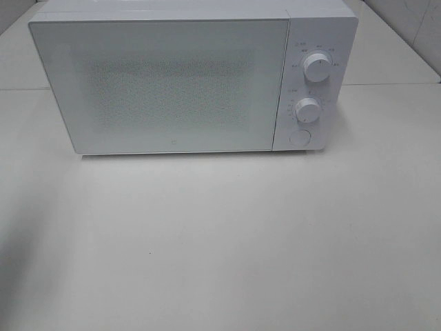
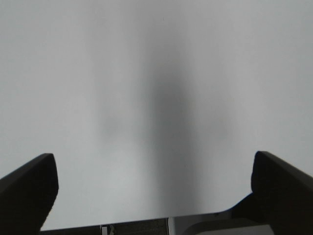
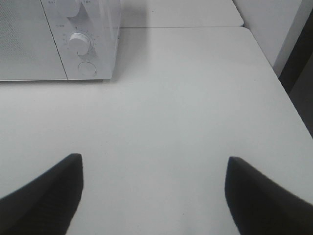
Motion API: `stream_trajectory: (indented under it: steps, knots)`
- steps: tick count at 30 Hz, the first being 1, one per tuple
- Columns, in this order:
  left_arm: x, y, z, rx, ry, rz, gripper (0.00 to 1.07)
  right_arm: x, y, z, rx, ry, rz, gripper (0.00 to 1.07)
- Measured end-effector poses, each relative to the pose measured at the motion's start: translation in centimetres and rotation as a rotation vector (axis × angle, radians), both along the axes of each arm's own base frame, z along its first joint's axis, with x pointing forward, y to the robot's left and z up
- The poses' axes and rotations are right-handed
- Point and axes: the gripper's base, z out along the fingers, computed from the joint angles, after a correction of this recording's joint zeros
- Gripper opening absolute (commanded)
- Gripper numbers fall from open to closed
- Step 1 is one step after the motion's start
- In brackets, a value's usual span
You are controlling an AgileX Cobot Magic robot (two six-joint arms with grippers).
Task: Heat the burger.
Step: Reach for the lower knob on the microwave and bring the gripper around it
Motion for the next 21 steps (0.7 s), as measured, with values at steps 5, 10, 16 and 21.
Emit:
stream_trajectory:
  steps: [5,10,16,21]
  knots:
    - [-2.8,0.0,-0.4,-0.004,-0.037,0.001,1.06,0.0,0.0,0.0,0.000,0.000,0.000,0.75]
    - [-5.9,-0.2,0.2,-0.022,-0.139,0.002,1.06,0.0,0.0,0.0,0.000,0.000,0.000,0.75]
    - [-9.4,-0.2,1.1,-0.024,-0.302,-0.001,1.05,0.0,0.0,0.0,0.000,0.000,0.000,0.75]
    - [-12.6,-0.2,0.8,-0.024,-0.427,-0.004,1.05,0.0,0.0,0.0,0.000,0.000,0.000,0.75]
